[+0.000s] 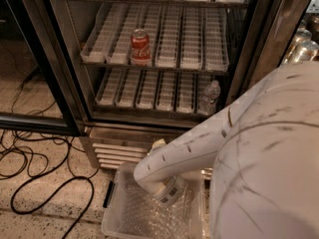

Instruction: Pick orange can from bottom shelf of fridge

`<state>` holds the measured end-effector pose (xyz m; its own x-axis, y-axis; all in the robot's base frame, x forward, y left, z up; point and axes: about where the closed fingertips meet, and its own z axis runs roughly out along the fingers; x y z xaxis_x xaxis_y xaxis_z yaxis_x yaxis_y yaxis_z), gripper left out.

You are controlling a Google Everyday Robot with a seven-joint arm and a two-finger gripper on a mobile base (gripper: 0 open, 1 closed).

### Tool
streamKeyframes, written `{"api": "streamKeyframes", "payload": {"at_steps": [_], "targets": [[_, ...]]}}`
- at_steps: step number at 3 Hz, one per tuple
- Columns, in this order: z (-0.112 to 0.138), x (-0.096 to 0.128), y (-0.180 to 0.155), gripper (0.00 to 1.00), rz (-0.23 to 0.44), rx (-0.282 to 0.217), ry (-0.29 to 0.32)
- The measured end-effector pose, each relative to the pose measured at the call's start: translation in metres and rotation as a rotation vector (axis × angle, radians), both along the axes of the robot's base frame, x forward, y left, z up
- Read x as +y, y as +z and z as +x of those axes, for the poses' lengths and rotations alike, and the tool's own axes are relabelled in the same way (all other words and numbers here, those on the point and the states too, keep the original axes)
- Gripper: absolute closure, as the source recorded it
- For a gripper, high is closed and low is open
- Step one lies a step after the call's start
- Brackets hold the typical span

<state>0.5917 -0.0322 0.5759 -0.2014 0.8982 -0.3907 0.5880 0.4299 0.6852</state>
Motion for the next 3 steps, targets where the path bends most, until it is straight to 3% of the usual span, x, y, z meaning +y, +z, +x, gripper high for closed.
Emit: {"api": "streamKeyframes", "payload": {"at_steps": [2,3], "targets": [[-0.055,0.039,-0.01,1.0,0.142,0.168,0.063],[-0.085,0.075,-0.009,1.0,0.26,0.245,0.099]]}}
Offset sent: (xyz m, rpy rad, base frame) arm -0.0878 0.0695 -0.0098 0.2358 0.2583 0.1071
